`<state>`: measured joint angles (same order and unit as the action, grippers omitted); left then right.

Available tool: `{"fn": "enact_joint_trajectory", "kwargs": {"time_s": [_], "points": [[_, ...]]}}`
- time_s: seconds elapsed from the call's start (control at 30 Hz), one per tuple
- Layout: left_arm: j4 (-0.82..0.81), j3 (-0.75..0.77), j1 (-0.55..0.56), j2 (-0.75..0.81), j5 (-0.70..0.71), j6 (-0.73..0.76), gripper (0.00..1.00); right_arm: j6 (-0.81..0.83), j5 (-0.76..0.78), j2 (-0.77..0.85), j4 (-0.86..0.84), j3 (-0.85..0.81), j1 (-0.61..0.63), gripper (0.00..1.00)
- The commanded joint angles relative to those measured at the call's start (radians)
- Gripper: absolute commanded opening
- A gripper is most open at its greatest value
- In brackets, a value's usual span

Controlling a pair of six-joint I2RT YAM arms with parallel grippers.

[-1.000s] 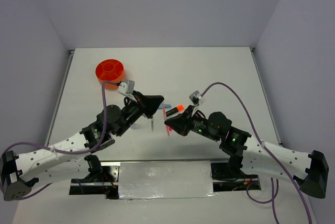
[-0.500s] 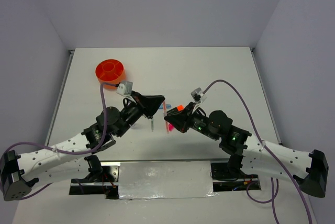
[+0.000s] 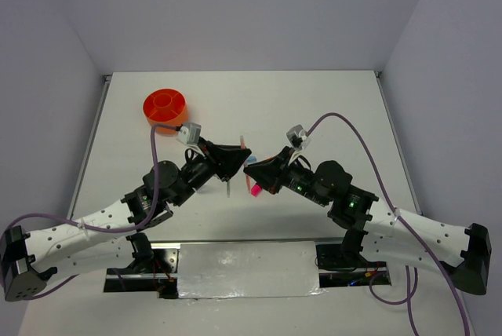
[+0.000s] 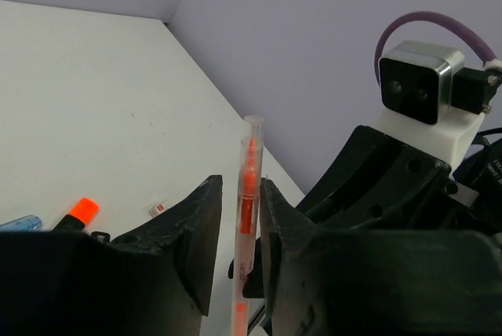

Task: Sort the stationery into containers
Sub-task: Close the pen cap on the pen.

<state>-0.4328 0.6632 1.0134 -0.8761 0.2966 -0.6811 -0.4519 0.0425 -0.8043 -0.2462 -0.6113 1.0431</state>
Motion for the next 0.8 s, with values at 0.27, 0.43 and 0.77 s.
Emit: {"fn": "enact_joint_trajectory", "kwargs": {"time_s": [0.27,0.43,0.77], "points": [[0.019,0.055,0.005,0.009,-0.039,0.055,0.03,0.016,-0.033,-0.003,-0.041,-0.07,0.006,0.0],[0.02,0.064,0.005,0.006,-0.083,0.058,0.0,0.035,-0.073,-0.01,-0.08,-0.059,0.006,0.33],[-0.014,0.078,0.005,0.008,-0.205,0.069,0.0,0.091,-0.101,-0.091,-0.03,-0.142,0.005,0.34]]}}
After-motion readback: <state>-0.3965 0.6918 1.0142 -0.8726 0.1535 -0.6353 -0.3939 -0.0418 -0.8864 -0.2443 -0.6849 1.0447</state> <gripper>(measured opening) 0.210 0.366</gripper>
